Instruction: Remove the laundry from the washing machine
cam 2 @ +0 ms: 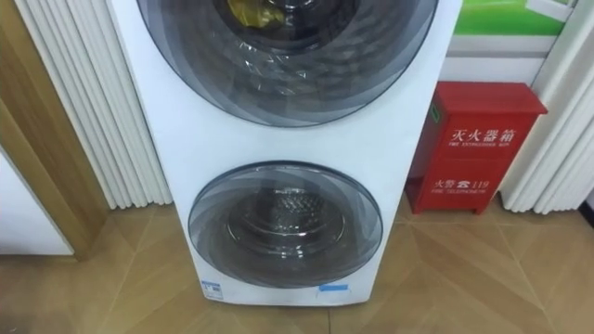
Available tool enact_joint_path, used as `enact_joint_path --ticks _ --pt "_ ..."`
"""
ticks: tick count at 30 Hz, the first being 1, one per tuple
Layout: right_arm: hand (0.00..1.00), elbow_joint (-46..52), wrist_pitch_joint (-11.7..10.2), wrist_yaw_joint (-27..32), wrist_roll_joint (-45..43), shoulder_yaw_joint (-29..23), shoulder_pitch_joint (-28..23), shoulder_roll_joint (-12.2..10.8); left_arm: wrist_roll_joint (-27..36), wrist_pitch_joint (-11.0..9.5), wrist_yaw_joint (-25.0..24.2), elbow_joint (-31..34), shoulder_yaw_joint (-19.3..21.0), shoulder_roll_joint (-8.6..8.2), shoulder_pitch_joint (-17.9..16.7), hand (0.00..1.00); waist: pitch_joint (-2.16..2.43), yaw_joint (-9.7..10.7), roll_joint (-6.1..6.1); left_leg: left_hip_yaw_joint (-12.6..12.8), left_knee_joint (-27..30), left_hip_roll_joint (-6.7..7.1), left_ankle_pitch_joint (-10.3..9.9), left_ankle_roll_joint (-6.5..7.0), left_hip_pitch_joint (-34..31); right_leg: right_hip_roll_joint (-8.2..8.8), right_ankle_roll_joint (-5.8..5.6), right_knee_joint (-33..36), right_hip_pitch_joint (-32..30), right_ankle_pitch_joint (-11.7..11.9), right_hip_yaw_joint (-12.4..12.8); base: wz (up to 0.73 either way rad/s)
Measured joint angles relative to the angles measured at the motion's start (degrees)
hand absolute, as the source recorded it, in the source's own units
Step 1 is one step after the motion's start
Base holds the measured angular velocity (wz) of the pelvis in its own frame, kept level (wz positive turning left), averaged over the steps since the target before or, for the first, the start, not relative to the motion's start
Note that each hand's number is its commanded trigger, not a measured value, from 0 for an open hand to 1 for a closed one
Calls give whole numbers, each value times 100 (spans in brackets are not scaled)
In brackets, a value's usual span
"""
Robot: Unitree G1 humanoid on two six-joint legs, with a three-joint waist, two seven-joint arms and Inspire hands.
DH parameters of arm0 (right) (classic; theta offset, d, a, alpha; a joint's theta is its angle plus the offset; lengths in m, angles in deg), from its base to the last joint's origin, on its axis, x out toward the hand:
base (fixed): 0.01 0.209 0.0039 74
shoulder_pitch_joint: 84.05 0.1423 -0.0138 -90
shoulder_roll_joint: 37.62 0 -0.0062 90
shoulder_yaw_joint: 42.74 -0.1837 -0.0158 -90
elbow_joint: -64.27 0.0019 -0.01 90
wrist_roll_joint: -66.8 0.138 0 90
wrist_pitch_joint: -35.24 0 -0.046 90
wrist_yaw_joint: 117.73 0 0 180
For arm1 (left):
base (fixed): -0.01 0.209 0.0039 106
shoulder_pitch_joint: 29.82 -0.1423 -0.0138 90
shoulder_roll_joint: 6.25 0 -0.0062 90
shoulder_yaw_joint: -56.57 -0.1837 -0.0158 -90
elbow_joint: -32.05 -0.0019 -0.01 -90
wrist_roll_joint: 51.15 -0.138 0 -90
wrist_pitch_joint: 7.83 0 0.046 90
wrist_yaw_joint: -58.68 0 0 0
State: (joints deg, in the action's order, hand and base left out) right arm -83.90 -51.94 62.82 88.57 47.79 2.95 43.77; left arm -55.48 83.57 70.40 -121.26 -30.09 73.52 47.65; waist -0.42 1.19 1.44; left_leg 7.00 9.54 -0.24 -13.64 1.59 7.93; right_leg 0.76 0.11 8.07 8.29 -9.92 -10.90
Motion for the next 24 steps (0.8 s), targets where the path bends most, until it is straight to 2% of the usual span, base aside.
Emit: enact_joint_path --ticks 1,5,7,8,10,12,13,17,18,21,24 --pt "0 297 2 152 -67 -129 143 21 3 -4 -2 0 24 13 3 0 -24 -13 42 1 0 -2 1 0 32 -1 1 21 9 -1 8 -4" --pt "0 1457 -27 563 -200 -358 549 197 -28 11 -13 -17 44 111 -39 0 -22 -31 108 17 14 5 1 0 30 -7 2 30 -22 -23 62 0" --pt "0 1857 -33 738 -266 -373 914 414 -49 170 -13 28 47 227 -82 0 18 -33 196 9 20 4 3 -2 44 -11 2 -5 3 -23 45 2" --pt "0 1921 -31 764 -269 -385 1003 471 -110 201 -11 45 53 244 -82 0 24 -58 208 3 21 4 4 -2 46 -12 2 -1 -2 -23 46 0" --pt "0 2005 -30 929 -248 -430 1407 668 -311 306 -4 48 41 291 -43 0 0 -155 309 2 25 -2 9 -1 33 -15 2 32 -13 -22 48 0" --pt "0 2041 -28 1040 -263 -467 1705 726 -544 380 -8 76 43 297 -78 0 -2 -167 332 2 20 -5 9 -1 33 -16 2 49 -25 -22 39 0" --pt "0 2069 -30 1107 -261 -468 1884 752 -636 440 -18 79 43 317 -82 0 11 -169 362 -3 19 -5 9 -1 33 -11 1 48 -22 -21 -18 0" --pt "0 2189 -5 1242 -423 -461 2240 798 -967 582 -134 210 98 403 -98 0 29 -264 381 -6 16 -5 9 -1 27 -11 1 52 -37 -21 -21 0" --pt "0 2397 89 1260 -422 -454 2289 885 -1025 646 -142 278 101 414 -72 0 46 -302 377 -8 16 -2 9 -1 -24 -7 1 53 -89 -21 -26 0" --pt "0 2569 206 1267 -385 -386 2645 1081 -1156 848 -213 409 96 419 -81 0 56 -331 372 -75 7 -1 10 0 -36 -8 1 57 -95 -21 -46 5" --pt "0 2586 235 1318 -384 -387 3006 1202 -1157 957 -235 524 92 414 -122 0 75 -341 399 -132 5 -9 10 0 -32 -14 1 58 -77 -21 -82 9"
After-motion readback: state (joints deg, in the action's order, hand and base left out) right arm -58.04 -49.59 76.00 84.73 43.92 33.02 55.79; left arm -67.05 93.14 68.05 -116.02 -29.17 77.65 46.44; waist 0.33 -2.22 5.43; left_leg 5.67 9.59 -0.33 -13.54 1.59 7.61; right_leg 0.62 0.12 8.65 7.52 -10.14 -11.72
